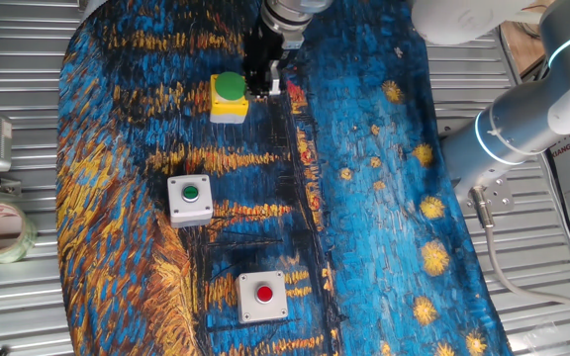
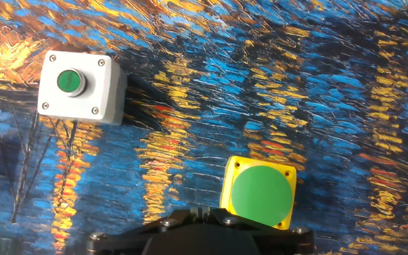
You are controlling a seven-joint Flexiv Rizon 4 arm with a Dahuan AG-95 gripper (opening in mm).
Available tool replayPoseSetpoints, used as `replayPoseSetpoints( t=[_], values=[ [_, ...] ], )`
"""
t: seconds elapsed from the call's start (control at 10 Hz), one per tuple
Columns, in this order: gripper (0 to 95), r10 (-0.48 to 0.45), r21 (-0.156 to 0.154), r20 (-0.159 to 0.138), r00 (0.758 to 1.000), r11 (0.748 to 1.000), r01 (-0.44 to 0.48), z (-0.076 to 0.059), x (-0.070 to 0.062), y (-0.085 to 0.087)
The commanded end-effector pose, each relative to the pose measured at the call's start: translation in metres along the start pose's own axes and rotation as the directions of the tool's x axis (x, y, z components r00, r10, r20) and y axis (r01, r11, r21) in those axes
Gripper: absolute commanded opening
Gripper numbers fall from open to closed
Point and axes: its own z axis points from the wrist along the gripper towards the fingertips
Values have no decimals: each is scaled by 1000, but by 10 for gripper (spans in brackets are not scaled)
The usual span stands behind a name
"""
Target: Press three buttons from left to right in sequence
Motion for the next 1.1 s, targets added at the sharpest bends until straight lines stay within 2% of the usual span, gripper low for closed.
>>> replayPoseSetpoints(
  t=[0.1,0.2,0.4,1.1],
  values=[
    [0,37,25,-19,999,999,-36,0,-1,0],
    [0,63,41,-23,998,997,-62,0,-1,0],
    [0,98,49,-16,995,994,-97,0,-1,0],
    [0,107,35,-4,994,994,-107,0,-1,0]
  ],
)
